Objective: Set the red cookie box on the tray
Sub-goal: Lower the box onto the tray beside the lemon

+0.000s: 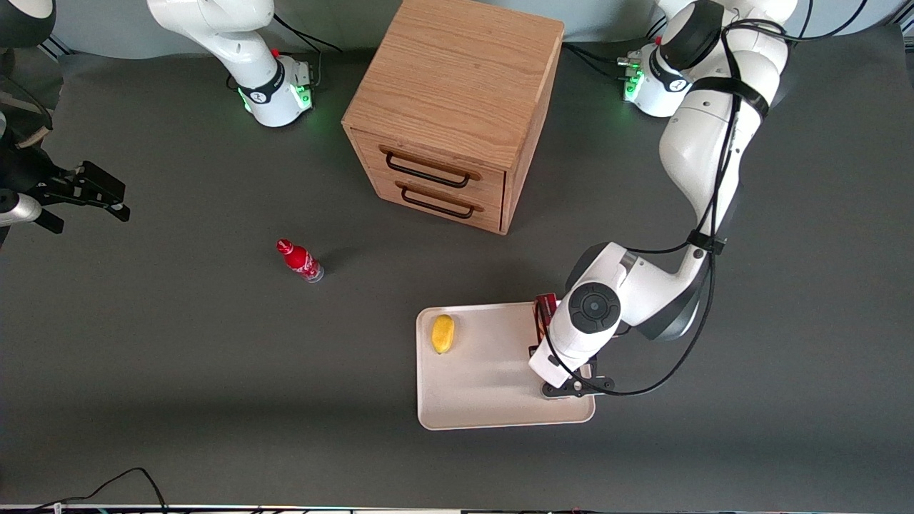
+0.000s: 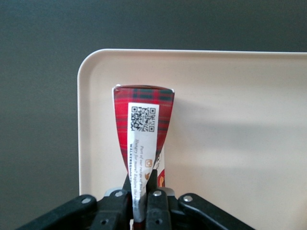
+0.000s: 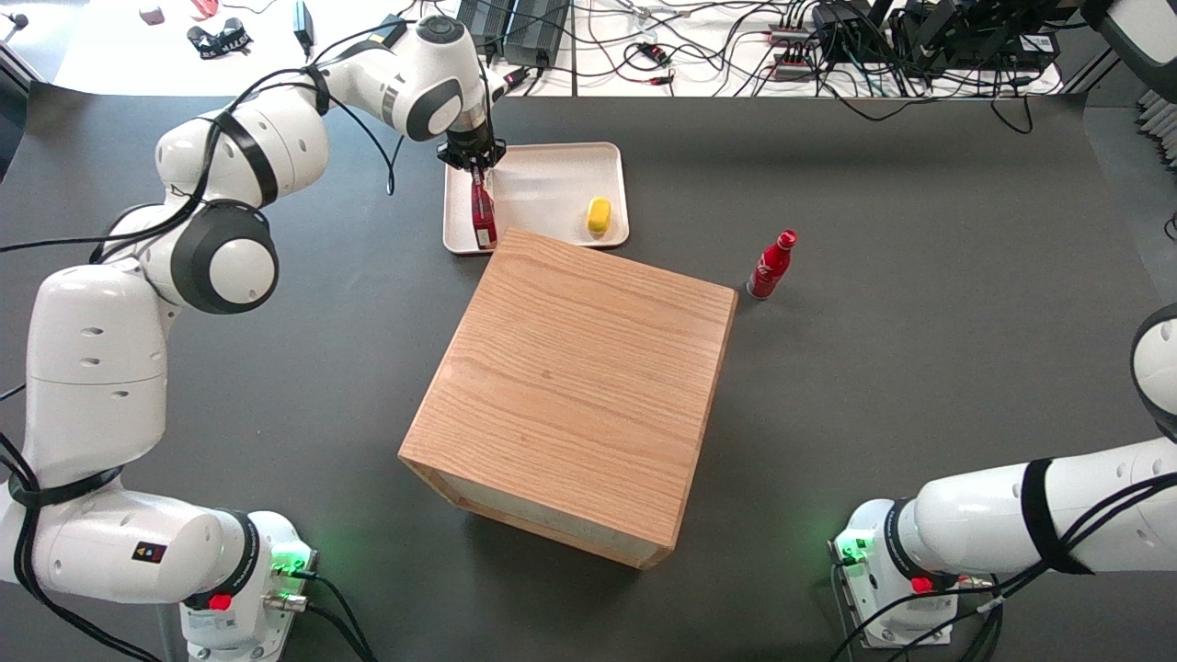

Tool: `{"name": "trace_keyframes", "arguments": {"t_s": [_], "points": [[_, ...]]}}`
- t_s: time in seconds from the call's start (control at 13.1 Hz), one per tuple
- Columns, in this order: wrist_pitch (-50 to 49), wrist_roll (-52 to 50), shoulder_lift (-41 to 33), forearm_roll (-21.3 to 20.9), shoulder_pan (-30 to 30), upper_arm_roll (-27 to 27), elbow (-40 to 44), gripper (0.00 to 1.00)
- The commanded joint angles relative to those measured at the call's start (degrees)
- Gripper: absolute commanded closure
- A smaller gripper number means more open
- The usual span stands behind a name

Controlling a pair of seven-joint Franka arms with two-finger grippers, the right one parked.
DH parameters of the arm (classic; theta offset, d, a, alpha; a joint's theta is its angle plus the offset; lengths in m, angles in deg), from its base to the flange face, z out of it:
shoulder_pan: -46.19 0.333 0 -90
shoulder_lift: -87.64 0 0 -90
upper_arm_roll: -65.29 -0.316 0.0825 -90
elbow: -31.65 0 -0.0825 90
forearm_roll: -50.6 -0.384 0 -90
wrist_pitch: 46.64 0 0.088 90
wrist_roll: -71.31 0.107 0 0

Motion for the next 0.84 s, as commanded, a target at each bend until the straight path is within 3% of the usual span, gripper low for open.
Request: {"name": "trace_keyframes", "arguments": {"t_s": [0.0,0.08,0.46,0.76], "points": [[-0.28,0.35,0.57,-0.92,-0.68,-0.64,1.62,0.55],[-0.28,0.00,0.48,-1.18,-0.59,-0.64,1.27,0.01],[-2.82,-0.27,-3.12,-1.01,0.11,-0.55,0.13,0.00],[-13.53,1.48,-10.14,-0.48,1.43,0.15,0.39,0.00]]}}
